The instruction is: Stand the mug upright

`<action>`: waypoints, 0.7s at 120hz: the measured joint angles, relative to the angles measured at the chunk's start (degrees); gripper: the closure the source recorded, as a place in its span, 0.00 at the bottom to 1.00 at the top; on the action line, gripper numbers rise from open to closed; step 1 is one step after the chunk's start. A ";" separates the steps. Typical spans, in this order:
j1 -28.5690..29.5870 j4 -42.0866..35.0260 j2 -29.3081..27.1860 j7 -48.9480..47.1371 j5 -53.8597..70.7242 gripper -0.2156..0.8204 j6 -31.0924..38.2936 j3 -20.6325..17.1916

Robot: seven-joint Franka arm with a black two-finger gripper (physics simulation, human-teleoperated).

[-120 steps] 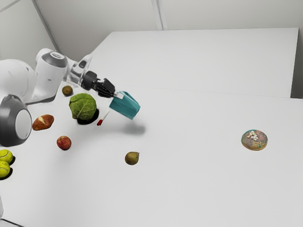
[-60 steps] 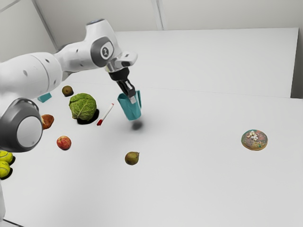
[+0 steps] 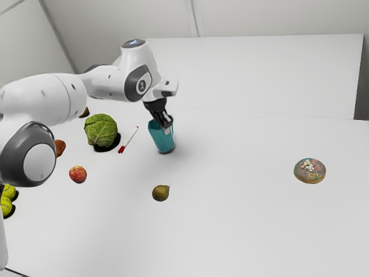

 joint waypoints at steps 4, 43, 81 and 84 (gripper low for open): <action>0.00 -0.32 -0.01 -0.49 0.04 0.97 0.36 -0.01; 0.00 -0.94 -0.24 -4.19 -0.02 0.62 1.86 -0.03; 0.08 0.19 -13.21 -8.27 -0.31 0.30 -8.34 -2.44; 0.23 0.29 -15.16 -8.72 -0.55 0.29 -10.21 -3.13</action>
